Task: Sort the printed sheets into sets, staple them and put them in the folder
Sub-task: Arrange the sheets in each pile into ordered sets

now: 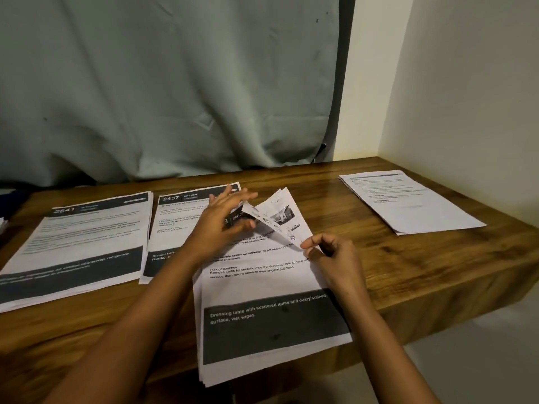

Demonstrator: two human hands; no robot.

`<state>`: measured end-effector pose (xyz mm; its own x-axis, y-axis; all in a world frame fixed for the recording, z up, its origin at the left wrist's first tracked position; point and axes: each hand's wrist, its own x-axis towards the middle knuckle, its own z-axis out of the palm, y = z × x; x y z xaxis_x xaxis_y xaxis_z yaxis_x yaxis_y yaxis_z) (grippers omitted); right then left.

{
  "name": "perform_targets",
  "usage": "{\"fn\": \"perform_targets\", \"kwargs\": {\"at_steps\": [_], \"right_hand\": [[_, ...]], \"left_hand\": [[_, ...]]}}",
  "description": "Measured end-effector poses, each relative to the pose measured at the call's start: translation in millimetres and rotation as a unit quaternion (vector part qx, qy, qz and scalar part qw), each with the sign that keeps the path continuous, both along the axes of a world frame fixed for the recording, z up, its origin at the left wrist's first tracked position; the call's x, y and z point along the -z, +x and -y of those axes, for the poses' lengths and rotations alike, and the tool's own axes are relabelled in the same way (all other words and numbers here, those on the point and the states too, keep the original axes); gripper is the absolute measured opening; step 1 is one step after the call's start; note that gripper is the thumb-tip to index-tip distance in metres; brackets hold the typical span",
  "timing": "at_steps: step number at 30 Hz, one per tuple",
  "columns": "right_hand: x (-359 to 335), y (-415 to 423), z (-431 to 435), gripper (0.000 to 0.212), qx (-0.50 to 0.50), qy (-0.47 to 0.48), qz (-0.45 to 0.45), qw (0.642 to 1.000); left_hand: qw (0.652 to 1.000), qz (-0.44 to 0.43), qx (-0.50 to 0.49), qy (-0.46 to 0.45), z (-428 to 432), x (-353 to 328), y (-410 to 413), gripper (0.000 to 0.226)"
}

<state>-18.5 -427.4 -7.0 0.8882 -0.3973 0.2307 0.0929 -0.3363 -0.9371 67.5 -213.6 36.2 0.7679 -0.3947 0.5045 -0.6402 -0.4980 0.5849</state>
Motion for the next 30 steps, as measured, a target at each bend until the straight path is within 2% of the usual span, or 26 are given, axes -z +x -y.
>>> {"fn": "perform_targets", "kwargs": {"at_steps": [4,6,10,12,15,18,22,26,30], "right_hand": [[-3,-3,0,0.017,-0.007,-0.007,0.001,1.000],[-7,-4,0,0.018,-0.023,0.006,0.009,1.000],[-15,-4,0,0.047,-0.042,-0.013,-0.012,0.999],[-15,-2,1,0.054,-0.043,-0.033,-0.030,0.998],[-14,-2,0,0.042,-0.041,-0.060,-0.028,0.997],[-12,-3,-1,0.038,-0.033,-0.060,-0.018,0.997],[-10,-2,-1,0.031,-0.006,-0.075,0.001,0.997],[-11,-5,-3,0.038,0.006,-0.096,0.013,0.995],[-14,-7,-5,0.040,0.016,-0.133,0.002,0.991]], "left_hand": [[0.999,0.015,-0.018,-0.036,-1,5,3,0.023],[0.998,0.018,-0.024,-0.049,-2,4,1,0.020],[0.998,0.027,-0.016,-0.045,-4,2,-2,0.029],[1.000,0.015,-0.005,-0.026,-6,3,-4,0.033],[1.000,0.008,0.004,0.005,-10,5,-4,0.031],[1.000,-0.001,-0.008,-0.006,-9,1,-10,0.032],[0.999,-0.033,-0.029,-0.003,-8,-2,-16,0.048],[0.996,-0.087,-0.032,0.011,-14,4,-7,0.070],[0.997,-0.072,-0.011,0.028,-16,10,0,0.075]]}}
